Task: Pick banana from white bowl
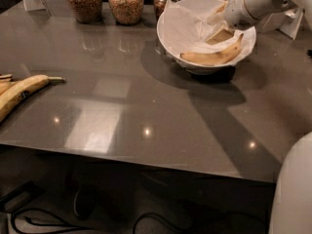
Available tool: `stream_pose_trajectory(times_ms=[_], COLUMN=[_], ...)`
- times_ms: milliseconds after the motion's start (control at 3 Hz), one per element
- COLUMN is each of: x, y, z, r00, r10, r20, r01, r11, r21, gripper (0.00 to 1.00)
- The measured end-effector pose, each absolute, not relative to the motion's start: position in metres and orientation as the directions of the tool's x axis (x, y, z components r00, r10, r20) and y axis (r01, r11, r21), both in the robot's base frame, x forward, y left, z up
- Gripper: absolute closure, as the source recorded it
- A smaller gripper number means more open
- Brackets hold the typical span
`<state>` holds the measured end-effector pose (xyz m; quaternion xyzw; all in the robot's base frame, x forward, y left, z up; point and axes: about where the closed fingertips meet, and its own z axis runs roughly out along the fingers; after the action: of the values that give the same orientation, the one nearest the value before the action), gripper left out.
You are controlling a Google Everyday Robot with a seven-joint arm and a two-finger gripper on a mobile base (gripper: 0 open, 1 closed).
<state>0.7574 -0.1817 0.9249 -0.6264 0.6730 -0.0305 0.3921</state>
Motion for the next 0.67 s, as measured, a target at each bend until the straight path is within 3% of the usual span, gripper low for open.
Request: stream_pose_trajectory(times_ms=[667], x=[0.739], y=[-0.221], z=[0.895], r00=[-0.036], r10=[-0.912], r20=[-0.409], r01=[-0.884], r11=[0.22], r21=[-0.413], gripper=[0.45])
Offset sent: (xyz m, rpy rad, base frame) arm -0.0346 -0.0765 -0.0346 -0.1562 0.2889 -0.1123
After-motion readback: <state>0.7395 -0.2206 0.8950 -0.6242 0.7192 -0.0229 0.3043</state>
